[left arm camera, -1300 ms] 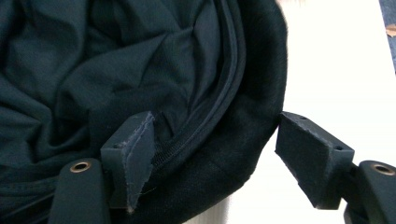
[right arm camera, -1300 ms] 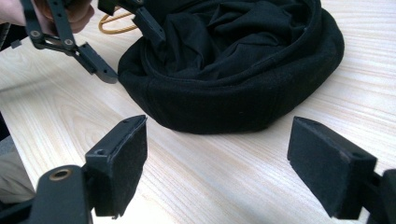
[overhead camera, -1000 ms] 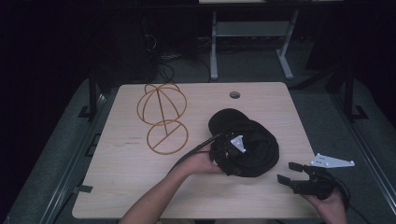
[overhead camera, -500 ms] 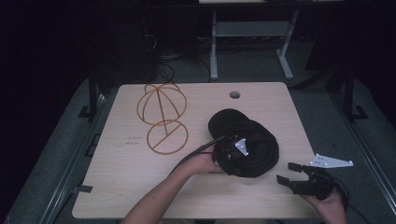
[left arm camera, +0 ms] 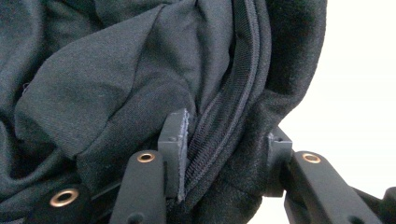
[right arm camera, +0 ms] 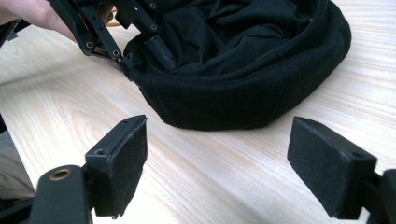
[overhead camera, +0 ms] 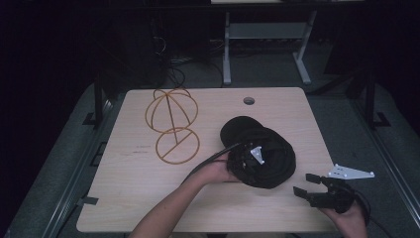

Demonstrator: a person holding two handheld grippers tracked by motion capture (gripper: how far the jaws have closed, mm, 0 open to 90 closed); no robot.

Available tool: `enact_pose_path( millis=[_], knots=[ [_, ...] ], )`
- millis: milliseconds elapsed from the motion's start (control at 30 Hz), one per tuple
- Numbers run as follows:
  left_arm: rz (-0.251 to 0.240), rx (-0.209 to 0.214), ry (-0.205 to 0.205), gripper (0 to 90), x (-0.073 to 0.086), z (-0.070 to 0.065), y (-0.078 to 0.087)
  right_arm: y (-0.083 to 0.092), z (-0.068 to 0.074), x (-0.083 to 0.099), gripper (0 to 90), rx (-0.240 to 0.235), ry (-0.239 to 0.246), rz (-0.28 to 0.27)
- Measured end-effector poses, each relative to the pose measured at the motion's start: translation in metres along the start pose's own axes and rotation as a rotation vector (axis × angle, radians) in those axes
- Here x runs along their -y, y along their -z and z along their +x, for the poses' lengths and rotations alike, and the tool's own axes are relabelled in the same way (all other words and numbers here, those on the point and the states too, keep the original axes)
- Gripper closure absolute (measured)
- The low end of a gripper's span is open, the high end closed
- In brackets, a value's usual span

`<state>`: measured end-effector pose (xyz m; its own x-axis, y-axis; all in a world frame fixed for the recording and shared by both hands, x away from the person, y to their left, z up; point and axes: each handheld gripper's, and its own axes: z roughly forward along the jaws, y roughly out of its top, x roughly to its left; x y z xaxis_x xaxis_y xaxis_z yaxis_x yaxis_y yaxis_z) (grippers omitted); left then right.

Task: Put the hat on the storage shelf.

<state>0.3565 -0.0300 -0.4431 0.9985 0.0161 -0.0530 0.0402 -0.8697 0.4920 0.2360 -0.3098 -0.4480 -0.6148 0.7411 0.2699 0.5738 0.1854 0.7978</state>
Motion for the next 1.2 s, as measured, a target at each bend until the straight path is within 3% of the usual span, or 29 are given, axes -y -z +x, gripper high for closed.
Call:
enact_pose_path(
  millis=[500, 800, 1000, 1200],
  knots=[
    [-0.028, 0.035, -0.035, 77.1, -0.009, -0.006, -0.003, 0.000, 0.000, 0.001, 19.4, 0.015, -0.016, -0.002],
    [-0.041, 0.042, -0.037, 78.7, -0.014, -0.009, 0.000, 0.002, -0.001, 0.002, 19.5, 0.023, -0.013, -0.005],
    [-0.086, 0.057, -0.019, 79.0, -0.017, -0.009, 0.009, 0.003, -0.001, 0.002, 19.4, 0.023, -0.021, -0.011],
    [-0.170, 0.081, 0.006, 79.4, -0.022, -0.008, 0.024, 0.004, -0.001, 0.001, 19.4, 0.024, -0.025, -0.019]
  ],
)
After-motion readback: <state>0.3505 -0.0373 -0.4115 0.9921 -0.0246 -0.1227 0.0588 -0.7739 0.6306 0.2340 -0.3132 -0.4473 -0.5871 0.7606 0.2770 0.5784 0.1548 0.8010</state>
